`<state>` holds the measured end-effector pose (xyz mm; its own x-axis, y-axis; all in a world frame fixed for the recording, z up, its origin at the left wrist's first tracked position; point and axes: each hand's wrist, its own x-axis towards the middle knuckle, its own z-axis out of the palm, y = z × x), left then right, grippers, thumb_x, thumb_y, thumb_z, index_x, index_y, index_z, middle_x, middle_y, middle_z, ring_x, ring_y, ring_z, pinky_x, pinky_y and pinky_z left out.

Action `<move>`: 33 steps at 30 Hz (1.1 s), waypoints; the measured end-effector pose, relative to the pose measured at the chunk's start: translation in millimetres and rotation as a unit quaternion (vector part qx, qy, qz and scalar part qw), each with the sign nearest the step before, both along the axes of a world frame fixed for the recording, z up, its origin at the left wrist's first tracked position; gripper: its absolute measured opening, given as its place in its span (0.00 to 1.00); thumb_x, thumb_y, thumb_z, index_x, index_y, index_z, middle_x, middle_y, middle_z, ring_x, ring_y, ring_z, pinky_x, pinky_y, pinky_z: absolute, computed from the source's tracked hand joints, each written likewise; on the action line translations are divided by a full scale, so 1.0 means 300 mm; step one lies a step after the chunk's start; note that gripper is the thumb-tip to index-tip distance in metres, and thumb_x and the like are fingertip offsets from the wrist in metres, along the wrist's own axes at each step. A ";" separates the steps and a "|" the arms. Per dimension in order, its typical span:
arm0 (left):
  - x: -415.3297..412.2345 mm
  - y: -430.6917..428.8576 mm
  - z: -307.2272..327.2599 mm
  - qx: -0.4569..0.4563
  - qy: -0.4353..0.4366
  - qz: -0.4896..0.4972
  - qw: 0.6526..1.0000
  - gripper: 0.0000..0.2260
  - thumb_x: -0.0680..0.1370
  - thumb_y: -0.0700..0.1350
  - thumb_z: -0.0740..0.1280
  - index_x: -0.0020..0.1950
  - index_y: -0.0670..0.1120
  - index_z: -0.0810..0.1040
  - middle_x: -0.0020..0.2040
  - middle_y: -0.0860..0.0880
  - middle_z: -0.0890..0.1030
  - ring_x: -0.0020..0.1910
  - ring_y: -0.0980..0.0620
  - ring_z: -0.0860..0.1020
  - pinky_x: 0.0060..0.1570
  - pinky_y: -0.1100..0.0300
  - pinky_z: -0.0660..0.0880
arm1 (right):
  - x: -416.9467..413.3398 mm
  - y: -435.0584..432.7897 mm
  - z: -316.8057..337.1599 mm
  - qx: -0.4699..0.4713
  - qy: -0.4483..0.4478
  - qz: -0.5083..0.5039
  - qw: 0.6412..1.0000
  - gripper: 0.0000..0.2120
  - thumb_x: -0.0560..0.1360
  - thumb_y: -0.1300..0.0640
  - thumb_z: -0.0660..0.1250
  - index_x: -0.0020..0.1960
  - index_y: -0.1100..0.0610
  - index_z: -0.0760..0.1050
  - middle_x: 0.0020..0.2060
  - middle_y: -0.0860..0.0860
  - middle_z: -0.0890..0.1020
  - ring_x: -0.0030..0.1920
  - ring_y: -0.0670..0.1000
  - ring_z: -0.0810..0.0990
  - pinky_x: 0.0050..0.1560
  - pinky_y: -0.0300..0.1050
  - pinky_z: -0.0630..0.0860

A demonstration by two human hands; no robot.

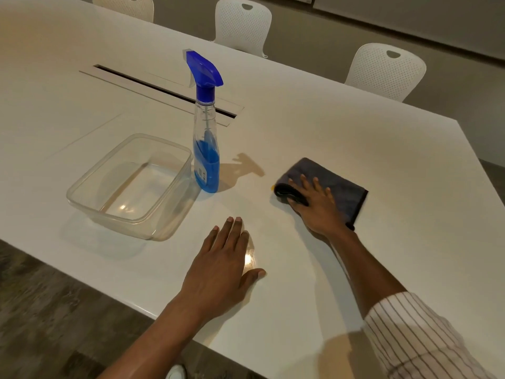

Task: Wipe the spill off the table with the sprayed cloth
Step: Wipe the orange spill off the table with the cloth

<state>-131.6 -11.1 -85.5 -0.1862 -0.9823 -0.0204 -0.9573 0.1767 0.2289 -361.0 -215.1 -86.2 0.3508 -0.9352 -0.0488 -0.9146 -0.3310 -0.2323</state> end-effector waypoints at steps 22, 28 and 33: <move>0.114 -0.051 0.002 -0.017 0.038 0.029 0.999 0.43 0.80 0.74 0.45 0.86 0.46 0.54 0.88 0.46 0.48 0.86 0.47 0.44 0.82 0.52 0.45 | 0.190 0.149 0.001 -0.010 -0.060 0.104 0.993 0.30 0.84 0.44 0.60 0.83 0.38 0.53 0.84 0.45 0.53 0.85 0.53 0.46 0.83 0.61 0.42; 0.125 -0.041 -0.018 -0.028 0.050 0.025 0.998 0.40 0.82 0.72 0.47 0.86 0.46 0.55 0.87 0.47 0.48 0.86 0.47 0.44 0.82 0.52 0.45 | 0.064 0.174 -0.015 0.012 -0.081 0.104 0.991 0.29 0.84 0.45 0.62 0.81 0.34 0.55 0.84 0.40 0.53 0.84 0.47 0.45 0.83 0.57 0.42; 0.119 -0.043 -0.015 -0.028 0.038 0.026 0.999 0.40 0.83 0.71 0.48 0.86 0.45 0.56 0.87 0.45 0.50 0.86 0.45 0.46 0.83 0.50 0.47 | 0.129 0.008 0.014 0.021 -0.047 0.047 0.998 0.28 0.85 0.45 0.59 0.82 0.39 0.55 0.84 0.46 0.53 0.85 0.55 0.47 0.82 0.63 0.43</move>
